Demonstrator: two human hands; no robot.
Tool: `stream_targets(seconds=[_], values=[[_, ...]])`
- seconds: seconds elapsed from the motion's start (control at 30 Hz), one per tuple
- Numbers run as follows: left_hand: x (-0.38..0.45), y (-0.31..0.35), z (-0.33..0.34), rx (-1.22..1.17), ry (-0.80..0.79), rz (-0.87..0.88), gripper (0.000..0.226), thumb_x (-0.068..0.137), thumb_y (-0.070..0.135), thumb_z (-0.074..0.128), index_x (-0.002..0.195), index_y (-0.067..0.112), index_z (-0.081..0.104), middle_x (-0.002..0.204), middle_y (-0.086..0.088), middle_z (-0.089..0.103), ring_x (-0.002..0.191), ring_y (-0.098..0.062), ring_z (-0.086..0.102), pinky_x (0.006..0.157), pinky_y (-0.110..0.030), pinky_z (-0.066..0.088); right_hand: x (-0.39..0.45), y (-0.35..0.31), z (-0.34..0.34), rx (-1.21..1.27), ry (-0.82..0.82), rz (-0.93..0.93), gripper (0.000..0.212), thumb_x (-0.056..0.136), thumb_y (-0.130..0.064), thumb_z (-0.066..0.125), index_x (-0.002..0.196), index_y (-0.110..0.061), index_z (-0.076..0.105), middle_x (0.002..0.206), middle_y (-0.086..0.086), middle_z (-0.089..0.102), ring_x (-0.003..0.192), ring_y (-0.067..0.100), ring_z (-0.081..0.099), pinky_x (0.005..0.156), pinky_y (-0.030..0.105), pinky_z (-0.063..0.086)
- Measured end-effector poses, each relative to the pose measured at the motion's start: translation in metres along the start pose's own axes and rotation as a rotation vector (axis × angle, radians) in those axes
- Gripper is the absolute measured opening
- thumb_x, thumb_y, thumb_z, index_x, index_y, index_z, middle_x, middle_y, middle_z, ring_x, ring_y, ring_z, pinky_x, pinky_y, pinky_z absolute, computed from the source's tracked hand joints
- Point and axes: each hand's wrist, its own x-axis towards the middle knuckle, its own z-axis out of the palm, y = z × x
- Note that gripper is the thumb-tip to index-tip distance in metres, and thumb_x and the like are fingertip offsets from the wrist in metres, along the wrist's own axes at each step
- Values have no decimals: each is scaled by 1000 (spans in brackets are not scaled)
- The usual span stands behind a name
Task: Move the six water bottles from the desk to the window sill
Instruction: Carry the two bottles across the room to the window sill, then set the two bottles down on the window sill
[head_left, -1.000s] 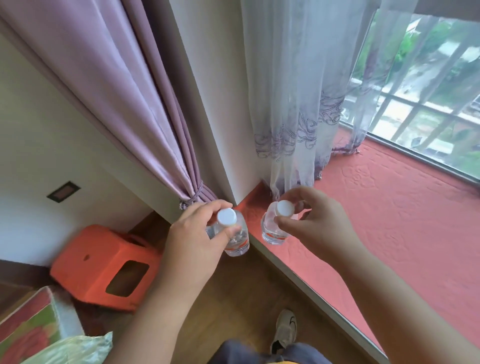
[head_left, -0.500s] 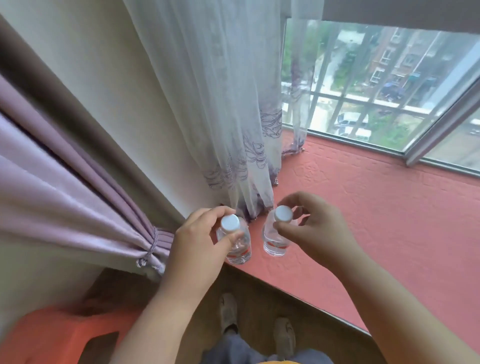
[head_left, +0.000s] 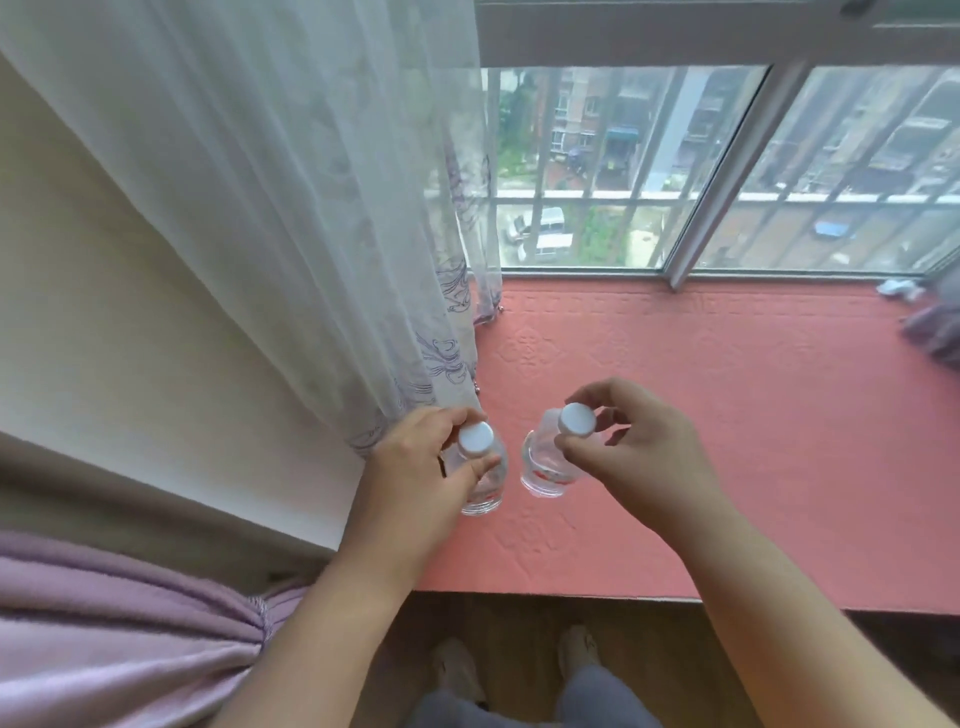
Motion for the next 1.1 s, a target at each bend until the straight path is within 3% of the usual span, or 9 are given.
stream_targets(seconds=[0.27, 0.6, 0.73, 0.9, 1.1], values=[[27, 4, 18, -30, -53, 34, 40, 75, 32, 82, 109, 42, 64, 102, 24, 60, 99, 5, 57, 83, -8, 41, 12, 12, -10, -6, 20, 27, 25, 72, -21, 78, 88, -37, 68, 88, -32, 62, 79, -4, 58, 62, 6, 39], [69, 39, 43, -22, 9, 25, 36, 77, 30, 81, 109, 40, 67, 101, 23, 62, 100, 7, 55, 83, -5, 36, 60, 31, -44, 36, -53, -10, 27, 72, -19, 78, 88, -39, 68, 89, -29, 64, 72, -2, 58, 61, 10, 41], [86, 48, 63, 16, 60, 28, 39, 77, 29, 81, 112, 37, 67, 99, 24, 61, 99, 6, 55, 84, -4, 36, 89, 44, -59, 35, -69, -38, 25, 71, -21, 78, 88, -38, 68, 88, -29, 65, 77, -2, 59, 61, 8, 41], [110, 56, 85, 74, 82, -9, 38, 80, 31, 79, 115, 36, 67, 97, 33, 56, 99, 6, 53, 87, -8, 38, 121, 62, -74, 39, -105, -62, 25, 71, -22, 77, 88, -38, 68, 87, -29, 65, 78, -2, 59, 59, 8, 39], [148, 60, 106, 105, 69, 22, 37, 85, 29, 75, 120, 27, 66, 106, 18, 62, 101, 0, 54, 93, -24, 44, 158, 83, -80, 47, -115, -31, 25, 71, -21, 76, 88, -38, 68, 87, -27, 65, 84, -2, 60, 61, 12, 39]])
